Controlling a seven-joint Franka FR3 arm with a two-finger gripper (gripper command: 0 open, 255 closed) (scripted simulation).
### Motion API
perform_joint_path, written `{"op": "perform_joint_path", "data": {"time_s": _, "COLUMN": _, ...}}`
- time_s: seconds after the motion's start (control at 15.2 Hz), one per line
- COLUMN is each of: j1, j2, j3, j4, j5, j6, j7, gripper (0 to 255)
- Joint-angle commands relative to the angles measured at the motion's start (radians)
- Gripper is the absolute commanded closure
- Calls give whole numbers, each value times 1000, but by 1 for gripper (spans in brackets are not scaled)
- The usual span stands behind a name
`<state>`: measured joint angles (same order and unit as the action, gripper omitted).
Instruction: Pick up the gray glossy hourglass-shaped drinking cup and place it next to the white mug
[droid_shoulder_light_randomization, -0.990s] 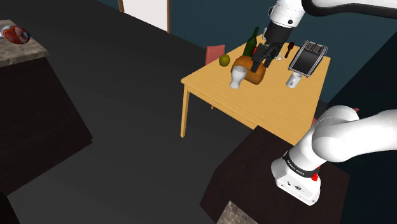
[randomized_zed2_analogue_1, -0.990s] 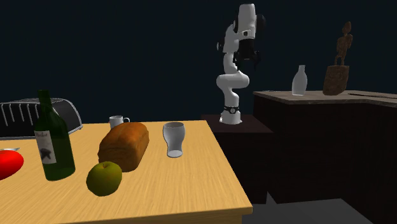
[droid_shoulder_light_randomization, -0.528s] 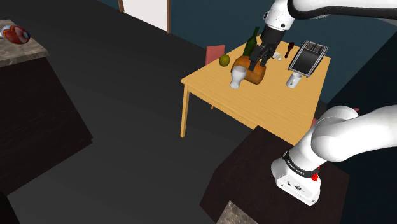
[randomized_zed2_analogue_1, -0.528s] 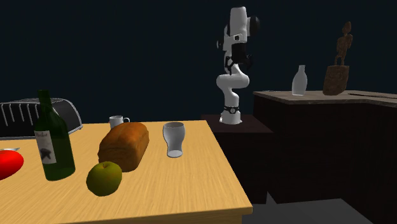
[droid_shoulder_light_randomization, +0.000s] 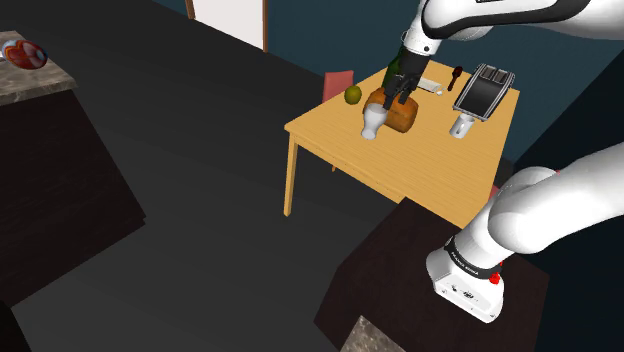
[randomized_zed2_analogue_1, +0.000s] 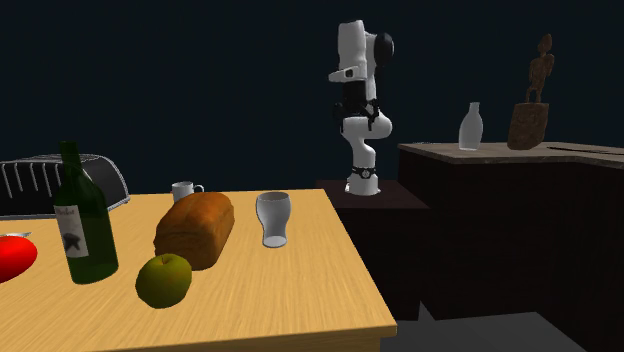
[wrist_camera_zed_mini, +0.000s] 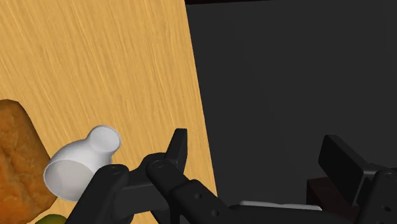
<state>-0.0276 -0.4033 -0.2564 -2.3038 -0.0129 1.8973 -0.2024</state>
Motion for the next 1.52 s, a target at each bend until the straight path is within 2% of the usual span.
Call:
{"op": "perform_joint_path", "data": {"time_s": 0.0, "j1": -4, "j2": 75, "j3": -36, "j4": 36, "j5": 9, "j6": 31, "j7": -53, "gripper": 0}}
{"op": "perform_joint_path", "data": {"time_s": 0.33, "j1": -14, "j2": 261, "j3": -110, "j4": 145, "j5": 62, "j6": 82, "j7": -182, "gripper": 0}}
{"op": "perform_joint_path", "data": {"time_s": 0.73, "j1": -52, "j2": 506, "j3": -163, "j4": 322, "j5": 168, "j6": 101, "j7": -340, "gripper": 0}}
{"op": "perform_joint_path", "data": {"time_s": 1.12, "j1": -135, "j2": 763, "j3": -166, "j4": 553, "j5": 280, "j6": 70, "j7": -471, "gripper": 0}}
{"op": "perform_joint_path", "data": {"time_s": 1.45, "j1": -227, "j2": 983, "j3": -141, "j4": 799, "j5": 348, "j6": 10, "j7": -537, "gripper": 0}}
